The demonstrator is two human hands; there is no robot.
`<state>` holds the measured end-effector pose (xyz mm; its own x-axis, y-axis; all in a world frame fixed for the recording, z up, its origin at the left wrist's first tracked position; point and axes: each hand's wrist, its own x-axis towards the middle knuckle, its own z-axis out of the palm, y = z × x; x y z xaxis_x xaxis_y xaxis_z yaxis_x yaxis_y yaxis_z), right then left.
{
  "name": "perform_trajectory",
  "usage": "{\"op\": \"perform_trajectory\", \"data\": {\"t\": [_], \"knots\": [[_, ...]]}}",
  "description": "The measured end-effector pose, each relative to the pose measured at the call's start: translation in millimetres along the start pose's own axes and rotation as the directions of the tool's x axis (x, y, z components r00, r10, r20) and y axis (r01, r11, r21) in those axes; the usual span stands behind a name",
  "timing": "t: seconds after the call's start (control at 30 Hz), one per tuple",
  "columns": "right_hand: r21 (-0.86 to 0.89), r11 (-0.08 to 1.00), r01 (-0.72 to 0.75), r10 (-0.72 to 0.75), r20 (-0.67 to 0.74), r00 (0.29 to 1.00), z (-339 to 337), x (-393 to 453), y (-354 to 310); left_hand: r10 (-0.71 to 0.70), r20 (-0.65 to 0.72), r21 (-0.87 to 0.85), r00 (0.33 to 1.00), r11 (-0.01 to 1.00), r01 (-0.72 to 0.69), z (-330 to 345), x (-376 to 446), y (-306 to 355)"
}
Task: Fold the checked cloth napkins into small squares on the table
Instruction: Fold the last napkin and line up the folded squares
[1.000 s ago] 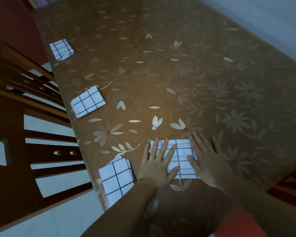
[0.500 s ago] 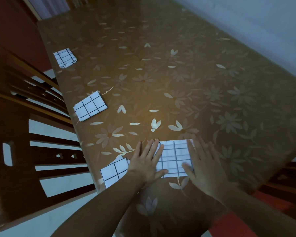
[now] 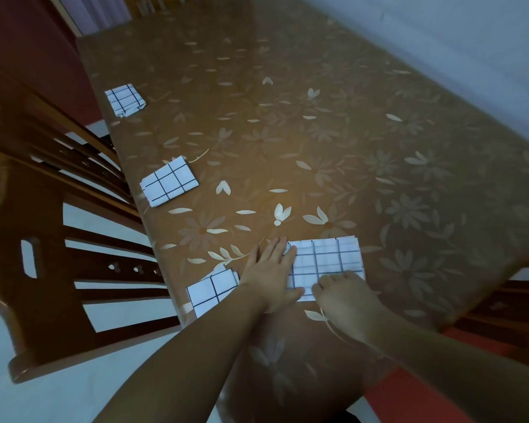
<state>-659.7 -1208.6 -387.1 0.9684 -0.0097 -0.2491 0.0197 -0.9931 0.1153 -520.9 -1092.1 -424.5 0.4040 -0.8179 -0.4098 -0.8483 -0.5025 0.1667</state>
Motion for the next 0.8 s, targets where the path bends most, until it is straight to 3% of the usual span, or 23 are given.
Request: {"op": "perform_trajectory", "data": {"t": [0.13,0.3,0.43,0.5,0.6,0.8], "knots": [[0.001,0.997,-0.076,0.076,-0.056,0.996,-8.0,10.3,-14.1,-0.016,-0.017,-0.043,1.0,0.999,0.015,-1.6,-1.7,3.0],[0.056,0.984,-0.167,0.172,-0.096,0.98,-1.3,14.9,-11.4,0.107,-0.278,0.026,0.955,0.994,-0.104,-3.0,-16.4,20.3],[0.228,0.947,-0.224,0.252,-0.097,0.963,14.7,9.6,-8.8,0.078,-0.294,-0.14,0.953,0.982,-0.124,3.8,-29.1,46.3],[0.329,0.892,-0.309,0.325,0.009,0.946,22.7,2.8,-8.1,0.049,-0.34,-0.195,0.939,0.973,-0.121,7.6,-32.5,49.8],[0.466,0.795,-0.388,0.443,-0.01,0.896,26.5,-3.7,-8.8,0.06,-0.401,-0.194,0.914,0.97,-0.149,14.7,-35.5,50.4],[0.795,0.418,-0.44,0.55,0.163,0.819,29.9,-8.1,-13.0,0.096,-0.345,-0.184,0.934,0.969,-0.168,18.4,-26.0,48.0]]}}
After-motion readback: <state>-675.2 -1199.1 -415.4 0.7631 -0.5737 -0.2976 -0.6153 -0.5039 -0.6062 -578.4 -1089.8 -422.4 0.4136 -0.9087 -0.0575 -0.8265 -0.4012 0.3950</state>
